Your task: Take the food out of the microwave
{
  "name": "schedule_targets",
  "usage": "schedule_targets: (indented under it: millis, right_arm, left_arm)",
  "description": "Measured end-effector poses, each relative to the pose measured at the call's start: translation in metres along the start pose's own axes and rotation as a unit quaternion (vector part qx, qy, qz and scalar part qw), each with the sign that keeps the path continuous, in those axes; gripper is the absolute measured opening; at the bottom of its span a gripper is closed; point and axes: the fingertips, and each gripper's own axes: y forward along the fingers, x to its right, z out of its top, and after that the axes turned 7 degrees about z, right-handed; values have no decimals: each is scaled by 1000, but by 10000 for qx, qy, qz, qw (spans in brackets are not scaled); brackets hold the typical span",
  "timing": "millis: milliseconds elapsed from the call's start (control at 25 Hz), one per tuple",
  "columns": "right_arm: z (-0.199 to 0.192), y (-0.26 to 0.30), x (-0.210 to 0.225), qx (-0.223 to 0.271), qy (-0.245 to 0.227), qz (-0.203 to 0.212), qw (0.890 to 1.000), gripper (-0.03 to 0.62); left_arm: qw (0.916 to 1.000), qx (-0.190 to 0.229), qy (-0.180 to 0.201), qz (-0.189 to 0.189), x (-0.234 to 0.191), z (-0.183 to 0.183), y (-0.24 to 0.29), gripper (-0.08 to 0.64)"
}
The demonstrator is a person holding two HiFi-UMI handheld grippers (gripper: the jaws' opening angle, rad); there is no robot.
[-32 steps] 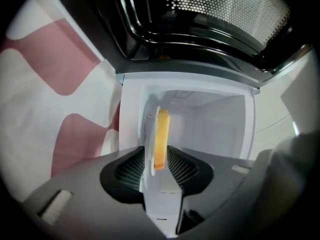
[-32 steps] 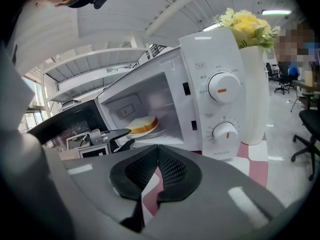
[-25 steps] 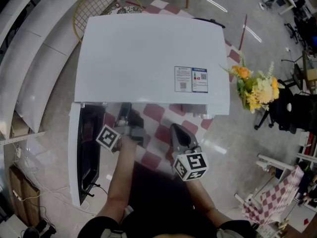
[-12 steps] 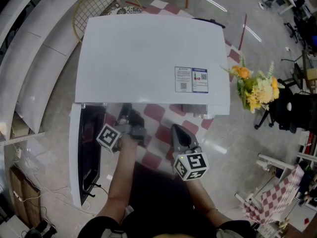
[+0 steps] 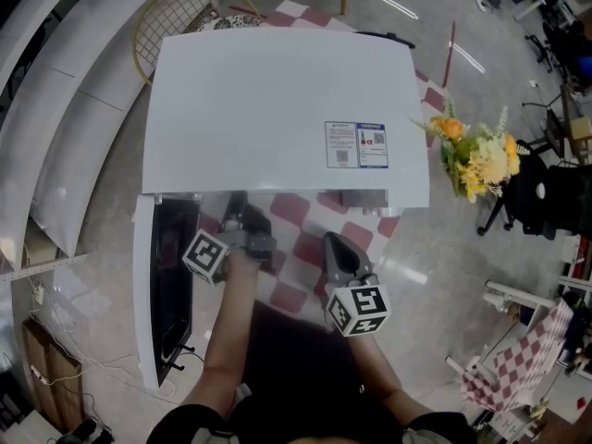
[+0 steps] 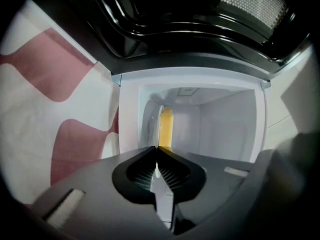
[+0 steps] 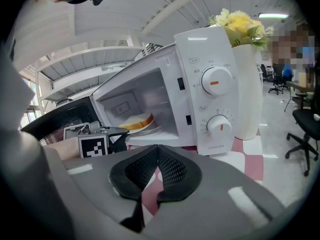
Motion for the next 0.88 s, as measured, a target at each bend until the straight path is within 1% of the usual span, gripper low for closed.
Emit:
schedule_targets:
  millis: [440, 720, 880]
  right_arm:
    - [-2, -5, 7, 68, -89, -208, 9997, 0]
    - [1, -6, 5, 44, -188, -117, 9997, 0]
    - [0, -7, 4, 23, -221, -31, 9997, 1]
  left_arm:
    - [9997, -220, 61, 5, 2, -5, 1, 15]
    - [9996, -263, 33, -83, 4, -10, -6, 15]
    - [9995, -242, 218, -36, -3, -10, -12, 17]
